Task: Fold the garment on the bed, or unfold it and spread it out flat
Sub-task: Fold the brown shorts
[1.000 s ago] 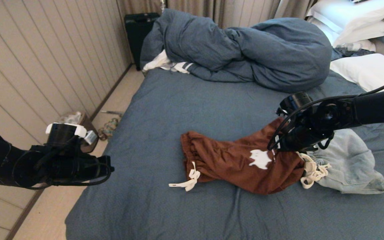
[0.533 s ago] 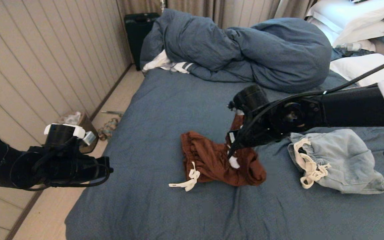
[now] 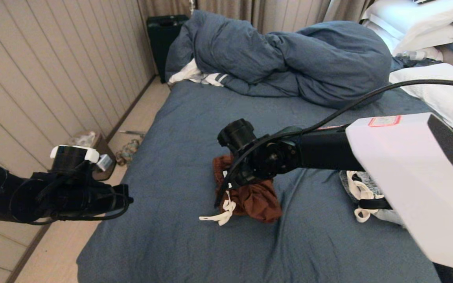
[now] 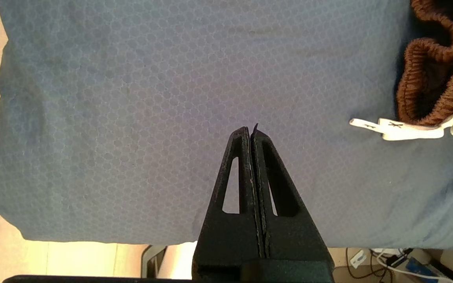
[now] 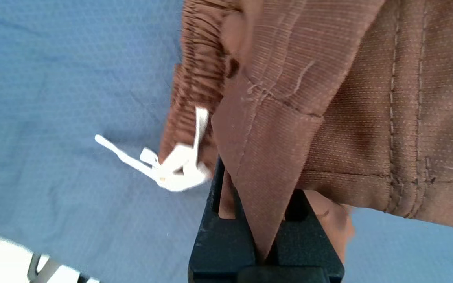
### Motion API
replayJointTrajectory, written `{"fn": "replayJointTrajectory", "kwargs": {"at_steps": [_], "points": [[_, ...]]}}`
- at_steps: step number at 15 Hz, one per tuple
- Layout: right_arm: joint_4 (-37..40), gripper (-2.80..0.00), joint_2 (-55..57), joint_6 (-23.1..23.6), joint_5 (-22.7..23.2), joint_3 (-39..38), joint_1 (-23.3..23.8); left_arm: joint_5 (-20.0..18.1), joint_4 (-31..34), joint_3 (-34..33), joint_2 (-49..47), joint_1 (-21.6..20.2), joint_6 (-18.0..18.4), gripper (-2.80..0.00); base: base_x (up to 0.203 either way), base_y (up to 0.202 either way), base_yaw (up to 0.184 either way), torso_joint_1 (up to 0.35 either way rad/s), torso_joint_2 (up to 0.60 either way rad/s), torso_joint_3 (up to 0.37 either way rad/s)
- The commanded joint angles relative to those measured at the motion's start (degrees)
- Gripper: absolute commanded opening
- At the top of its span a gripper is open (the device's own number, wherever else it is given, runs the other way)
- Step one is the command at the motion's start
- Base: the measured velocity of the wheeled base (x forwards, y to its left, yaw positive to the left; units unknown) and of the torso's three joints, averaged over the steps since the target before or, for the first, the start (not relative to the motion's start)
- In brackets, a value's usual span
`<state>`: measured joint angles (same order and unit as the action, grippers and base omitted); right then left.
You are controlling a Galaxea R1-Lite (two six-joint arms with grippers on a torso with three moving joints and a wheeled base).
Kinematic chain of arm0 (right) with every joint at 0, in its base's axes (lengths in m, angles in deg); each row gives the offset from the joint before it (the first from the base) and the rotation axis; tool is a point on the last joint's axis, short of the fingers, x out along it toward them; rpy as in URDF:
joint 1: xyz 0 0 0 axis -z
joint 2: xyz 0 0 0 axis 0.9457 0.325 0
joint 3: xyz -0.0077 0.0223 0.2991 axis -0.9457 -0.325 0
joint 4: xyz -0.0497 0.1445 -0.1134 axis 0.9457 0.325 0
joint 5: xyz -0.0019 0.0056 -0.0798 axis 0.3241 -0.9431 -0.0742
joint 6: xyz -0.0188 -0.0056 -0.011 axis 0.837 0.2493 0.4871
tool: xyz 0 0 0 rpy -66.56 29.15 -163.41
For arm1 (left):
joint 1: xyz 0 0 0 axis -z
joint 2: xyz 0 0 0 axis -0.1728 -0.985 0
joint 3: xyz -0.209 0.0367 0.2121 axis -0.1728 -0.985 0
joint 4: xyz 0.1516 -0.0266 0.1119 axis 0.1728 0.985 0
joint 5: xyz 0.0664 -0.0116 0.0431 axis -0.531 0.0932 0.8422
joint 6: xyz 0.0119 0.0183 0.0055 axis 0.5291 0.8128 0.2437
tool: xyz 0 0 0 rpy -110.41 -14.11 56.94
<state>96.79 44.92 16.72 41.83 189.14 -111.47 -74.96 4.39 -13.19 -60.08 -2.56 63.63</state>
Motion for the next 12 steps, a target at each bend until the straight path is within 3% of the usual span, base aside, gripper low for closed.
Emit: {"fn": "replayJointTrajectory", "kwargs": {"at_steps": [1, 7, 12], "points": [[0.2, 0.0, 3.0, -0.1, -0.2, 2.9, -0.2, -0.2, -0.2, -0.3, 0.0, 0.1, -0.1, -2.8, 0.0, 0.0, 0.0, 0.0, 0.0, 0.0], [-0.7, 0.0, 1.0, -0.6, -0.1, 3.9, -0.2, -0.2, -0.2, -0.3, -0.5, 0.3, 0.0, -2.8, 0.0, 0.0, 0.0, 0.0, 0.0, 0.0], [-0.7, 0.0, -7.7, -0.9, -0.2, 3.8, 0.3, -0.2, -0.2, -0.3, -0.5, 0.3, -0.1, -2.8, 0.0, 0.0, 0.0, 0.0, 0.0, 0.0]]}}
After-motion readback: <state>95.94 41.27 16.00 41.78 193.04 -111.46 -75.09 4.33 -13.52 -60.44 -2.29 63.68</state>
